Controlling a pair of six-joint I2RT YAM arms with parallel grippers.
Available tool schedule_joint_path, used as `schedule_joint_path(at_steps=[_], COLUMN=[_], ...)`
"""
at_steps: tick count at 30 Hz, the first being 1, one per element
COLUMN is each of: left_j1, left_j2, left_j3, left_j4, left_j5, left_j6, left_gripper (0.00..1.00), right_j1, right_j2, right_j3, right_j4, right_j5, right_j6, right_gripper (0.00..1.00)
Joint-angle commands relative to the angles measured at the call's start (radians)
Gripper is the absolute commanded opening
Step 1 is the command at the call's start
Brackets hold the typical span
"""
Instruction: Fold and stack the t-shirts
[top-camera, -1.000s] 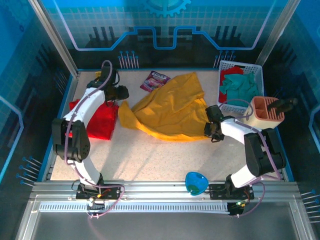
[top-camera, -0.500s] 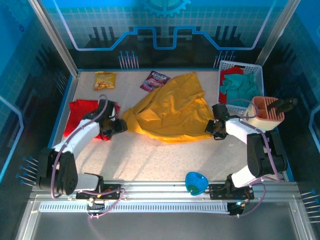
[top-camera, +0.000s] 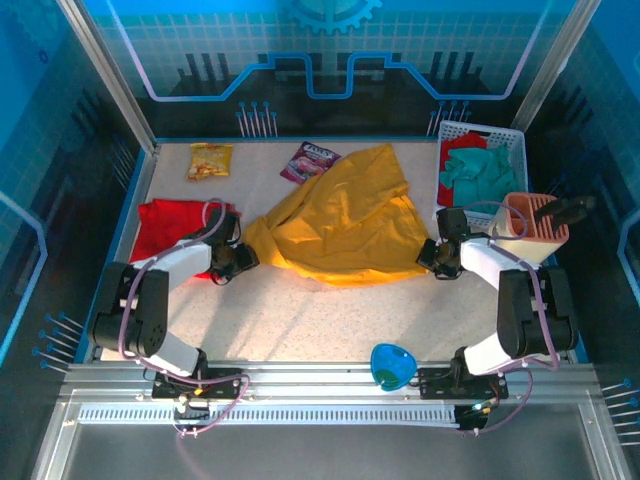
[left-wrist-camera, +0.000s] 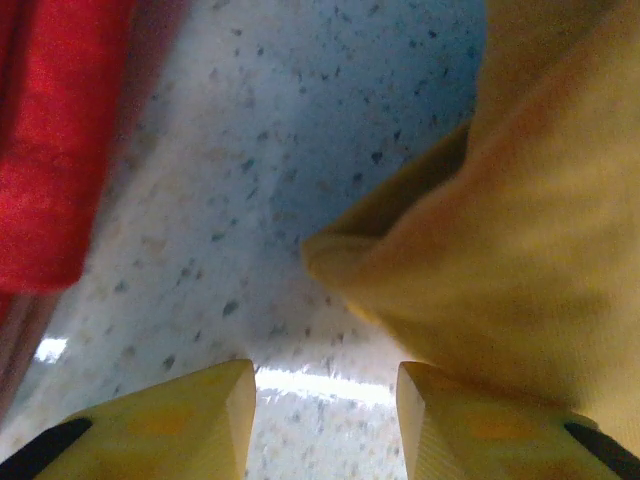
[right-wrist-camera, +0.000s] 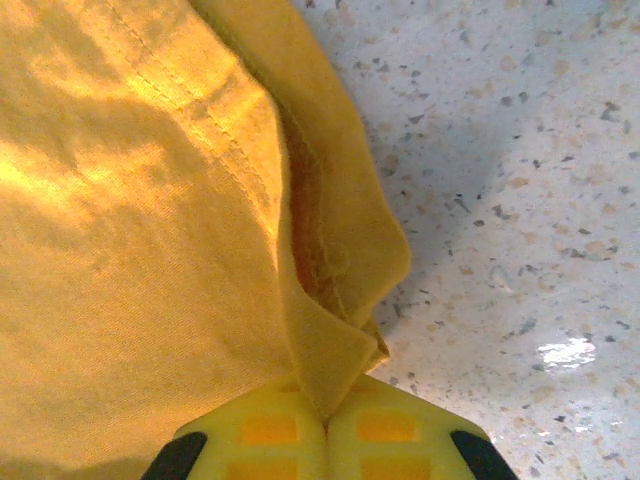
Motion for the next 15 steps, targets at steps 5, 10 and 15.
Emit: schedule_joint_path(at_steps=[5, 10, 15], left_j1=[-0.018, -0.025, -0.028], left_j2=[0.052, 0.092, 0.095], left_j3=[0.043, 0.07, 0.102], left_j4=[0.116, 0.161, 0.143], left_j5=[0.008, -0.006, -0.021], left_j6=[-0.05, -0.064, -0.059], left_gripper=[0.39, 0.29, 0.03], right_j1=[-0.017, -0.018, -0.026], right_j2=[-0.028, -0.025, -0.037], right_j3=[-0.007, -0.001, 0.004], right_j4=[0.012, 0.013, 0.001], right_j5=[-0.03, -0.039, -0.036], right_j6=[-0.009, -0.008, -0.016], right_gripper=[0.0, 0.0, 0.0])
